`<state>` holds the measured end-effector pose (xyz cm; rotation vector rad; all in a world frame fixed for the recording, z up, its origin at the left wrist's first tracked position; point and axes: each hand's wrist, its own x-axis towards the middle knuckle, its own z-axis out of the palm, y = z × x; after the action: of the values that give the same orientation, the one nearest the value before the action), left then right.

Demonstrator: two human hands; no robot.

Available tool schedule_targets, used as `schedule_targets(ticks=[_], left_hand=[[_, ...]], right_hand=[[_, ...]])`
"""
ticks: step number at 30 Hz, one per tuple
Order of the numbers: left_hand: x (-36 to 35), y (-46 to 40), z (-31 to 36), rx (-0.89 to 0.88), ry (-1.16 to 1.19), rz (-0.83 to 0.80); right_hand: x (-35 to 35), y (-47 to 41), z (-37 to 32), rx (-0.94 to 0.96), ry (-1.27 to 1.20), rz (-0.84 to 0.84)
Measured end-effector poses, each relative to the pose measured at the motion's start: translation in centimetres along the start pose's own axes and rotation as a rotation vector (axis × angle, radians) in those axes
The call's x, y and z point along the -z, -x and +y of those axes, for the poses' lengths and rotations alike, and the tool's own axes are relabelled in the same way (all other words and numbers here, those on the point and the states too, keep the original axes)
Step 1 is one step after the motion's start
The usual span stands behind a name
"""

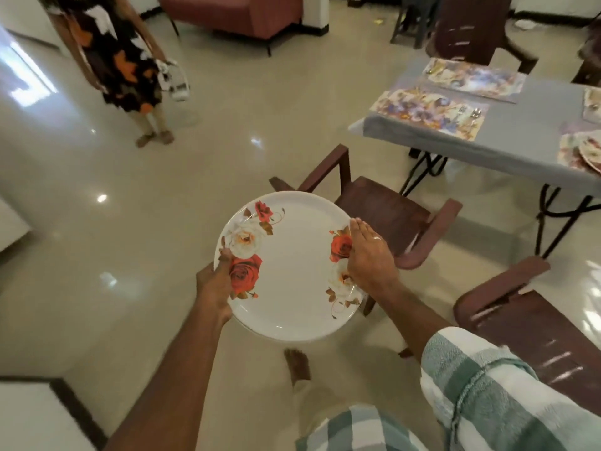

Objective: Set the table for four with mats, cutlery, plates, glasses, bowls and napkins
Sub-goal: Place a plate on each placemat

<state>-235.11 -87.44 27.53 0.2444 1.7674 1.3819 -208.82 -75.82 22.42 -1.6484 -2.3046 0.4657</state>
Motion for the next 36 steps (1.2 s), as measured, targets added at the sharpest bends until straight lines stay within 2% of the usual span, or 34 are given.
schedule_targets(ticks=[7,17,23,29,33,36], left_hand=[[-5.7,-16.3,9.6,0.040,-0.092,-0.127],[-17.7,-36.1,19.3,0.085,-0.243,-0.472],[-22.8,-47.6,26.1,0.126,-0.374,-0.613],[-30.6,-55.1,30.3,0.148,-0.486,-0.767],[-38.5,-56.9,32.2,0.152,-0.578,-0.907],[-45.0,-59.0,33.5,0.109,-0.650,-0.913]], right_hand=[[-0.5,-14.6,-3.4,-0.280,-0.106,0.076],[-2.7,-30.5,-3.1,-0.695,-0.316,0.447],[-5.0,-39.7,-6.4,-0.907,-0.456,0.668],[-4.7,-46.6,-7.3,-1.171,-0.568,0.826],[-4.3,-50.6,-4.2,-1.326,-0.578,0.977],[-3.5,-54.2,-0.5,-1.376,-0.591,1.051]])
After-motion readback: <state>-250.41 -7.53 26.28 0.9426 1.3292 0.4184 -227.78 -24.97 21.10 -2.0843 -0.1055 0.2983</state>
